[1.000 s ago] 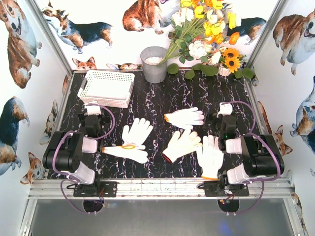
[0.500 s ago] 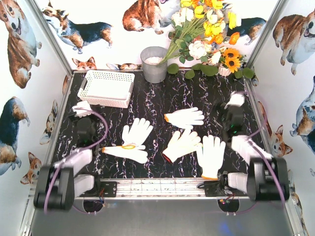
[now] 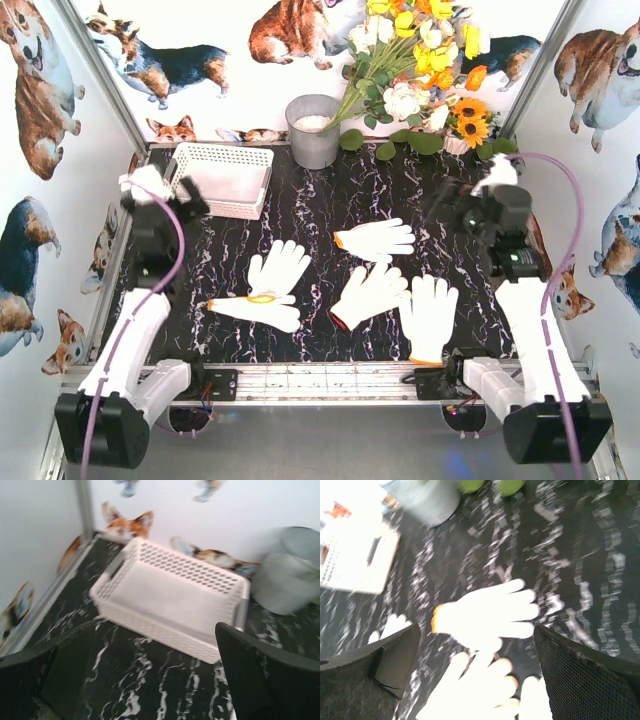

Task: Put the gloves into the storage basket
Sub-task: Adjust the glove at the center of the board.

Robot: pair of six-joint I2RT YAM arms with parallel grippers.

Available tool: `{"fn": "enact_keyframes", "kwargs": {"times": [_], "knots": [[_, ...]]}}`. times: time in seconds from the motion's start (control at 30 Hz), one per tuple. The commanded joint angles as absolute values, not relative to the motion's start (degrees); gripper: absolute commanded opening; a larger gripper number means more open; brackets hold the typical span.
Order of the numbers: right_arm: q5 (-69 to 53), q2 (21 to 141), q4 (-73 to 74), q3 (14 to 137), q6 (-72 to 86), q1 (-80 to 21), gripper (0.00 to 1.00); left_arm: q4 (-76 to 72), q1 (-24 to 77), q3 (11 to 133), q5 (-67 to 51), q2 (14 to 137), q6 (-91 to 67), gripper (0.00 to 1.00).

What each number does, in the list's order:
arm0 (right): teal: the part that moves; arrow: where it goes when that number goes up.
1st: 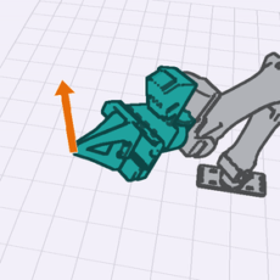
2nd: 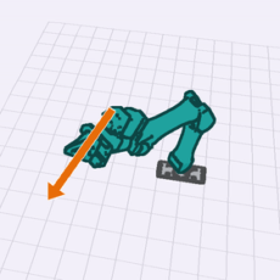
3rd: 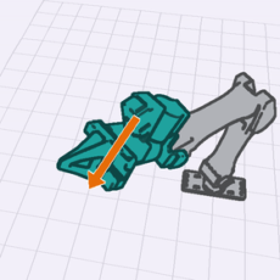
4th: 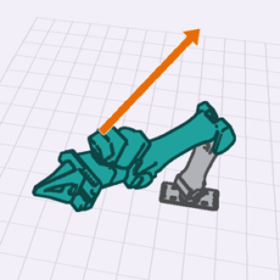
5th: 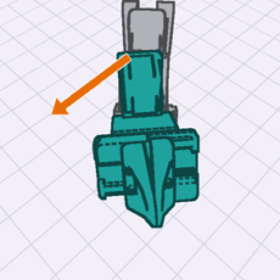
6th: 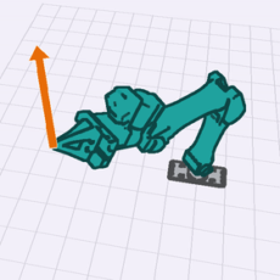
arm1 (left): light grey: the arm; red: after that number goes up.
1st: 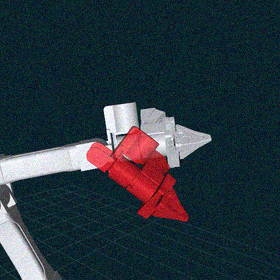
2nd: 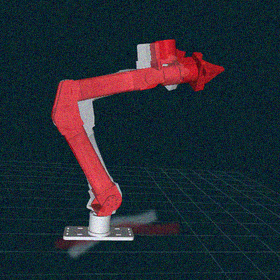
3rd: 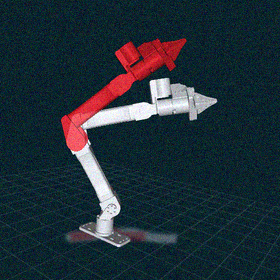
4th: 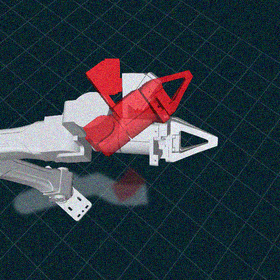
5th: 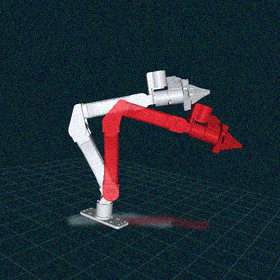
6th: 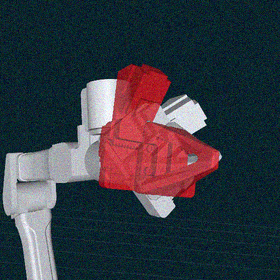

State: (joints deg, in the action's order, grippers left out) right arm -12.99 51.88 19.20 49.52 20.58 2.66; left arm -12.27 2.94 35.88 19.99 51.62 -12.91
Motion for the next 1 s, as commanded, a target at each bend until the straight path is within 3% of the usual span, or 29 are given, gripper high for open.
{"fn": "enact_keyframes", "kwargs": {"times": [0.0, 0.17, 0.47, 0.77, 0.97], "knots": [[-16.16, 55.71, 34.33, 57.94, 22.87, -7.33, 0.98, 5.54, 5.96, 49.17, 4.01, 55.8, -7.39, 1.0], [-11.64, 58.84, 35.95, 55.88, 28.71, -20.13, 0.93, 15.84, 15.2, 55.48, 2.6, 58.44, -1.5, 1.0], [3.37, 57.64, 34.04, 48.18, 40.11, -35.72, 0.85, 17.73, 20.86, 50.12, 2.21, 56.02, -11.78, 1.0], [5.95, 59.05, 41.26, 46.54, 48.76, -40.93, 0.82, 17.33, 20.92, 41.94, 0.66, 55.01, -15.16, 1.0], [4.29, 57.96, 37.07, 39.75, 56.07, -41.04, 0.8, 18.02, 20.78, 47.37, -0.57, 58.09, -12.14, 1.0]]}}
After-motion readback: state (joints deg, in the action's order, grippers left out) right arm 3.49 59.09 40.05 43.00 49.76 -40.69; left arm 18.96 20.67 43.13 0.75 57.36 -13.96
